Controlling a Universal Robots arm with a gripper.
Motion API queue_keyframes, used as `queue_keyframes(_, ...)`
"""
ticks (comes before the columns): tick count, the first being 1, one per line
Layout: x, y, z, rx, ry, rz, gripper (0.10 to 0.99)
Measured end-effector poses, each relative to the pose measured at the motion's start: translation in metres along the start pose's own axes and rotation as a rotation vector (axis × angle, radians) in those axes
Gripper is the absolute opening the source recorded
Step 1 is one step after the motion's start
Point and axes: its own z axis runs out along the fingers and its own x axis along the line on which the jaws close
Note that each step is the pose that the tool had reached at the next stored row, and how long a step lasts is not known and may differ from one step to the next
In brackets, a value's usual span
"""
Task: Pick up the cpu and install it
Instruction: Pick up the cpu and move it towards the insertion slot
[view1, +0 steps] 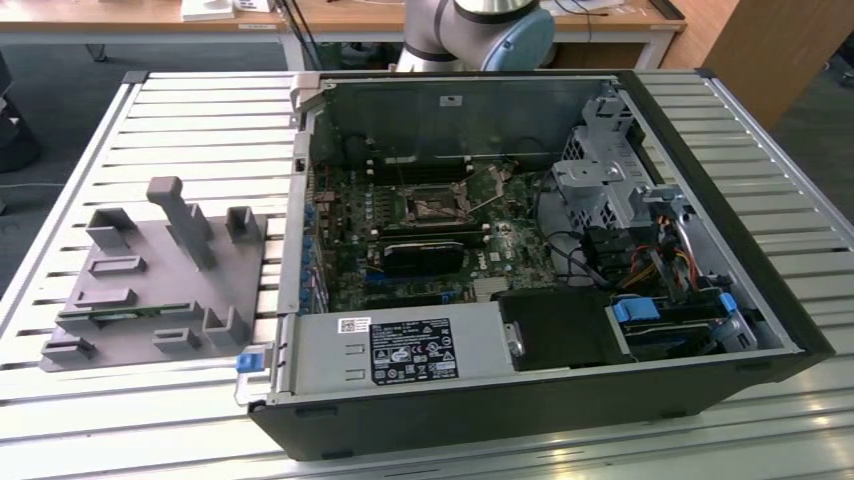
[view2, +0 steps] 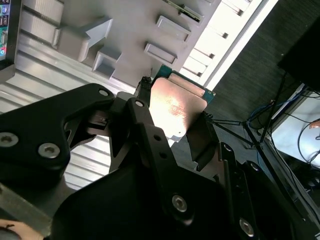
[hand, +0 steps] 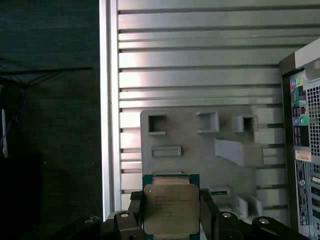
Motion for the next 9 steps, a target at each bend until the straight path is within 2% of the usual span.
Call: queue_keyframes(9, 0.0000, 0.0007, -0.0138, 0.000, 0.0002, 0.000, 0.537)
